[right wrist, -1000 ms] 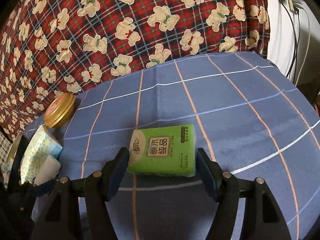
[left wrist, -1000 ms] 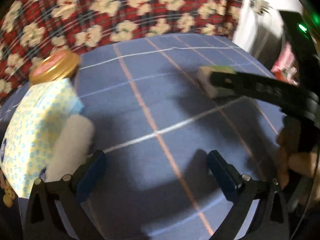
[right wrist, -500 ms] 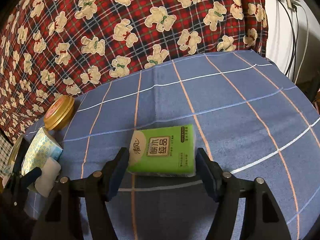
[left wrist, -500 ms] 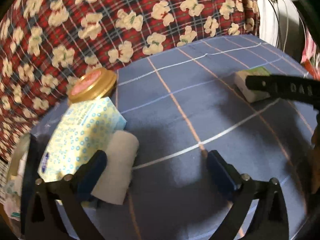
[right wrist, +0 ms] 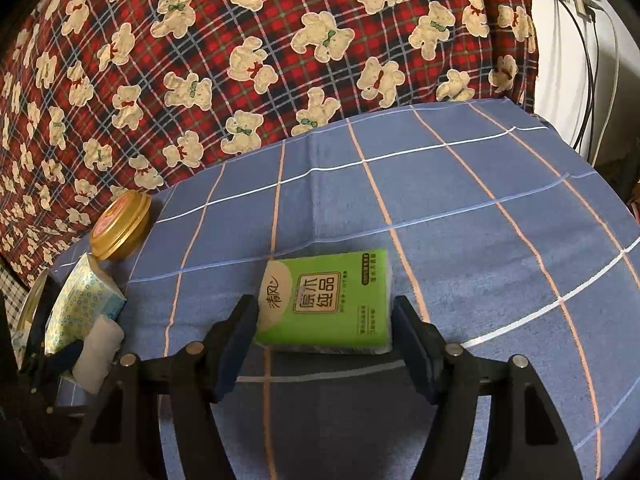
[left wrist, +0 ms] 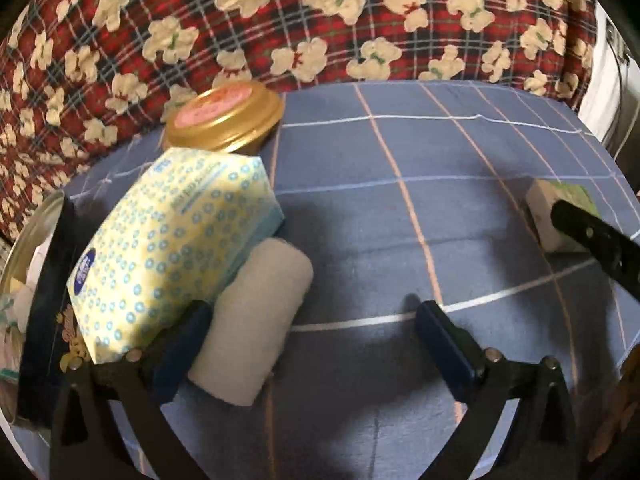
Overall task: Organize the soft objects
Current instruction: 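Grasp the white rolled towel with the left tool while the right tool holds the green pack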
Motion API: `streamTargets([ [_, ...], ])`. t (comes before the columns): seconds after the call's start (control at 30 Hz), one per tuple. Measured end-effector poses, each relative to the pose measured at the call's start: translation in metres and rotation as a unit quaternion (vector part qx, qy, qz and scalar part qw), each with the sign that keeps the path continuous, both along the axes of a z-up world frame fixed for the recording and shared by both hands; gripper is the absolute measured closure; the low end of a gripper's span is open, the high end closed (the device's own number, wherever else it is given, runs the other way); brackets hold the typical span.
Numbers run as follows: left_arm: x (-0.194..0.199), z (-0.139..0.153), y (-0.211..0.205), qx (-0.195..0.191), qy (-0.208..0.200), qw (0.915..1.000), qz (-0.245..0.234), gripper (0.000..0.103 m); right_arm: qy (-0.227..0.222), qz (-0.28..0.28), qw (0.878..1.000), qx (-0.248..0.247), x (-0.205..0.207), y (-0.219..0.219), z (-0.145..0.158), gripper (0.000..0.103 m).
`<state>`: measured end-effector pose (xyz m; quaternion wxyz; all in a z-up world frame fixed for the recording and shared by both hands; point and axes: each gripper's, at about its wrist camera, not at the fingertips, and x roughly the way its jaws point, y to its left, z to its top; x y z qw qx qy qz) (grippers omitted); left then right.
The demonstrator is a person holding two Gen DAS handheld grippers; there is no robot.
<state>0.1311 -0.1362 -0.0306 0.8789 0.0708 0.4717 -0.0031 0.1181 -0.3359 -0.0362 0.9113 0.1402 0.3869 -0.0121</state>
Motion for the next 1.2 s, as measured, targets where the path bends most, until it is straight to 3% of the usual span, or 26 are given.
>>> streamTargets([
  [0.17, -0.002, 0.000, -0.005, -0.001, 0.008, 0.9998, -0.020, 0.000, -0.001, -0.001, 1.000, 0.001, -0.001, 0.001, 0.001, 0.033],
  [0.3, -0.004, 0.001, -0.005, -0.033, 0.032, 0.9968, -0.065, 0.001, -0.003, -0.001, 1.000, -0.001, -0.002, 0.002, 0.002, 0.033],
  [0.4, -0.001, -0.002, -0.002, -0.075, 0.054, 0.9922, -0.084, 0.008, -0.007, -0.004, 1.000, -0.006, -0.003, 0.001, 0.003, 0.033],
  [0.53, 0.002, 0.001, 0.003, -0.082, 0.036, 0.9912, -0.098, 0.020, -0.006, -0.005, 1.000, -0.003, -0.002, -0.001, 0.002, 0.033],
  [0.63, 0.002, 0.002, 0.005, -0.087, 0.019, 0.9900, -0.109, 0.034, -0.005, -0.004, 1.000, -0.004, -0.001, -0.001, 0.002, 0.033],
  [0.7, 0.000, 0.004, 0.007, -0.086, 0.008, 0.9897, -0.114, 0.053, -0.004, -0.003, 1.000, -0.004, -0.001, -0.002, 0.002, 0.033],
  [0.73, -0.001, 0.005, 0.010, -0.096, 0.004, 0.9882, -0.119, 0.074, -0.004, -0.003, 1.000, -0.004, -0.001, -0.001, 0.002, 0.033],
  [0.8, -0.001, 0.005, 0.018, -0.131, 0.002, 0.9817, -0.138, 0.075, -0.004, -0.002, 1.000, -0.004, -0.002, -0.001, 0.003, 0.033],
  [1.07, -0.014, 0.007, 0.022, -0.181, -0.021, 0.9709, -0.155, 0.075, -0.014, -0.008, 1.000, -0.014, -0.004, 0.000, 0.008, 0.036],
  [1.2, -0.026, 0.019, 0.022, -0.184, -0.054, 0.9678, -0.163, 0.075, -0.042, -0.014, 0.999, -0.014, -0.009, -0.002, 0.018, 0.037],
])
